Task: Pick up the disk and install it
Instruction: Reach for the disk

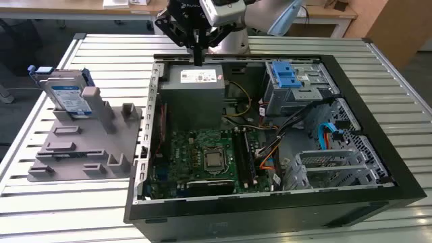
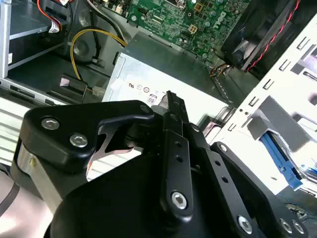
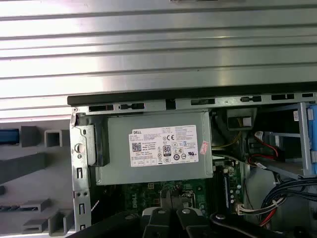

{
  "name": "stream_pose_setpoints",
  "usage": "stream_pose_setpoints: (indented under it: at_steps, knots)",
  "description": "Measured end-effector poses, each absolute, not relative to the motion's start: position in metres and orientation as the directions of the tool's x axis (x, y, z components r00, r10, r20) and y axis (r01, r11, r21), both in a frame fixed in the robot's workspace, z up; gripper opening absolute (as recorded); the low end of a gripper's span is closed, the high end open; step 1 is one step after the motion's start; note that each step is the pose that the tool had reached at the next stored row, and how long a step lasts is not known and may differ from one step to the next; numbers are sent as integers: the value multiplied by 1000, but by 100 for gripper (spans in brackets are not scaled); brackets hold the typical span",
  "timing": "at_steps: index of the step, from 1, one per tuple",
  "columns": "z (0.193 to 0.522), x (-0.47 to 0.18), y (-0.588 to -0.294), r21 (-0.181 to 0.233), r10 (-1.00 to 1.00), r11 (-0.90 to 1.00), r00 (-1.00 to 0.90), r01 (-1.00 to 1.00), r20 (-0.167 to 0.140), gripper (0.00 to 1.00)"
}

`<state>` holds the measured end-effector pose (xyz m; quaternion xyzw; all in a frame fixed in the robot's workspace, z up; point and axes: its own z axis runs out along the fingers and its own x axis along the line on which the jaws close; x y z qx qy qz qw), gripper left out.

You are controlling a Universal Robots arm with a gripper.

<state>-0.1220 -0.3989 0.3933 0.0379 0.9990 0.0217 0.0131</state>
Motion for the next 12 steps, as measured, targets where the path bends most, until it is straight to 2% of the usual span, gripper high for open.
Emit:
stream_pose_setpoints:
  at_steps: [12]
  knots:
    - [393,-126,-399,44,76,996,-997,75,-24,11]
